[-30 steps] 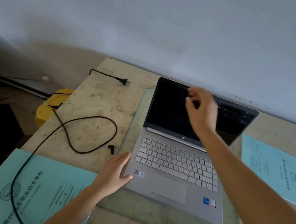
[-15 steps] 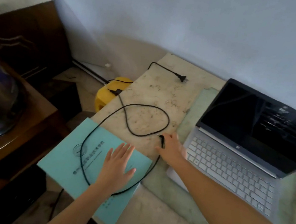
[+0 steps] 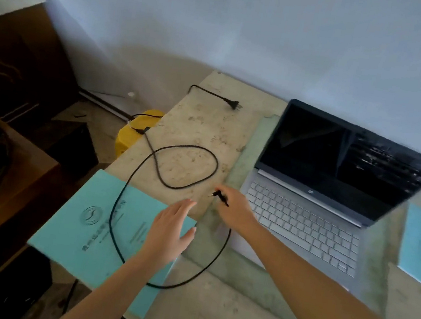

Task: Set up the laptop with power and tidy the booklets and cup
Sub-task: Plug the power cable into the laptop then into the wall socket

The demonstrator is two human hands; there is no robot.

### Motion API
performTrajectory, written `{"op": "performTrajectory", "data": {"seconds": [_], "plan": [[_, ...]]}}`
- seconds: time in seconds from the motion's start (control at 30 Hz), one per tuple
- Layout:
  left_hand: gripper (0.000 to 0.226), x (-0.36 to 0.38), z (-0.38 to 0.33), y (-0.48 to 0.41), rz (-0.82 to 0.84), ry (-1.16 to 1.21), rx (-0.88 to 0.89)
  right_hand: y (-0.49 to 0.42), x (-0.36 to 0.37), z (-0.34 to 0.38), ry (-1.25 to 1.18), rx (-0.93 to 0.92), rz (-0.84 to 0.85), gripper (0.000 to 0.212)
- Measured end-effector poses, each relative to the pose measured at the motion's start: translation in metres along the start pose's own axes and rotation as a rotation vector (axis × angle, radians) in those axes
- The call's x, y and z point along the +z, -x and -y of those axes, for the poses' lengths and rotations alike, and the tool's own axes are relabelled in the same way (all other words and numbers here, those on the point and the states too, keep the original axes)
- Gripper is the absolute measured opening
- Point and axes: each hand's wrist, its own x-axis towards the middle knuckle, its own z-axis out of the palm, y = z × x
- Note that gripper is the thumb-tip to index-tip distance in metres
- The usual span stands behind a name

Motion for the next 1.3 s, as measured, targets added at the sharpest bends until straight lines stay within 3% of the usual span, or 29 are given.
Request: {"op": "performTrajectory", "data": {"seconds": [0.33, 0.7, 0.87, 1.3], "plan": [[0.060, 0.067, -0.122, -0.048, 0.221, -0.027, 0.279, 0.085, -0.102, -0.125, -0.039, 0.226, -0.214, 0.023], [0.068, 0.140, -0.212, -0.076, 0.441, -0.170, 0.433, 0.142, -0.186, -0.240, -0.231, 0.554, -0.675, 0.020], [0.079, 0.156, -0.225, -0.087, 0.488, -0.285, 0.473, 0.125, -0.194, -0.250, -0.319, 0.570, -0.758, 0.017], [0.112, 0.187, -0.241, -0.123, 0.583, -0.437, 0.529, 0.078, -0.193, -0.266, -0.361, 0.649, -0.780, 0.011]]}}
